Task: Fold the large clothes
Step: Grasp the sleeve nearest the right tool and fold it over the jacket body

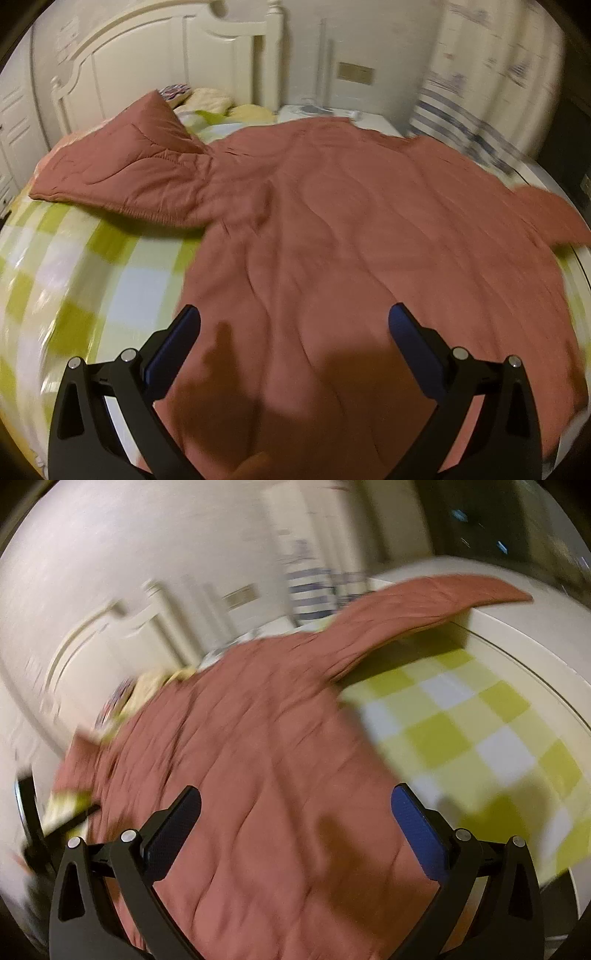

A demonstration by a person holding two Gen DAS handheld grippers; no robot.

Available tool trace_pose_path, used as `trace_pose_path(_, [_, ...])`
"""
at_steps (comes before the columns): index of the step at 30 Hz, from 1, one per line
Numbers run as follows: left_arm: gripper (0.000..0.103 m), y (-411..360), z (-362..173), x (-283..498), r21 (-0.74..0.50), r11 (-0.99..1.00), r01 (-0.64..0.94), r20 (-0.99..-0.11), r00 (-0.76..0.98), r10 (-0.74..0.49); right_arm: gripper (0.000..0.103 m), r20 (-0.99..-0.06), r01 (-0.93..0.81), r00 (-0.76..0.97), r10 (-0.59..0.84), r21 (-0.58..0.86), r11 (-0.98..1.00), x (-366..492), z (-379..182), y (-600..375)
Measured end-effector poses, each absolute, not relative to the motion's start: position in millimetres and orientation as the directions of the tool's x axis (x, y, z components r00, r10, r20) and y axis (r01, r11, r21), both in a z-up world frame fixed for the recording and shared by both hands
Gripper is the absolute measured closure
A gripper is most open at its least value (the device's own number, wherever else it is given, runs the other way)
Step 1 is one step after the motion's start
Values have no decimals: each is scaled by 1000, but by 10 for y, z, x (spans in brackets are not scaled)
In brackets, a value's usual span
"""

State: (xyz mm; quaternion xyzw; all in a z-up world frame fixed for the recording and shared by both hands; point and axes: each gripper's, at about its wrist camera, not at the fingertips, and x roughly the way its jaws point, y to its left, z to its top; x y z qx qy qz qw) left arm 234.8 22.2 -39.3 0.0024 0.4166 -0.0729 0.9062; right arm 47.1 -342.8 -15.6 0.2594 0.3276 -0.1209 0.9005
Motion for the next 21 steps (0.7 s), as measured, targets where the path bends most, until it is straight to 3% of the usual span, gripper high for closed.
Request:
trace_pose_path(5, [2, 333, -747, 2671, -94, 992, 81, -782, 611, -125, 4, -654, 513, 747, -121, 450, 731, 967, -180, -4244])
trace_pose_path(15, [2, 308, -768, 2706, -54, 995, 85, -793, 601, -95, 6, -597, 597, 791, -136, 703, 387, 1533, -592, -5314])
trace_pose_path(16, [2, 311, -771, 2705, -50, 995, 85, -794, 600, -91, 11, -581, 590, 800, -146, 721, 364, 1542, -602, -5357])
trace_pose_path(18, [2, 290, -771, 2726, -43, 995, 86, -797, 598, -86, 31, -574, 596, 800, -176, 723, 349, 1561, -590, -5417])
trace_pose_path(19, [2, 288, -771, 2733, -42, 996, 85, -798, 597, -85, 57, -573, 604, 794, -202, 709, 363, 1567, -553, -5418])
trace_pose_path(20, [2, 280, -774, 2734, -39, 996, 84, -798, 598, -82, 70, -566, 614, 787, -244, 679, 403, 1570, -475, -5370])
trace_pose_path(21, [2, 276, -777, 2733, -35, 996, 84, -797, 598, -78, 71, -564, 642, 762, -319, 594, 484, 1611, -313, -5263])
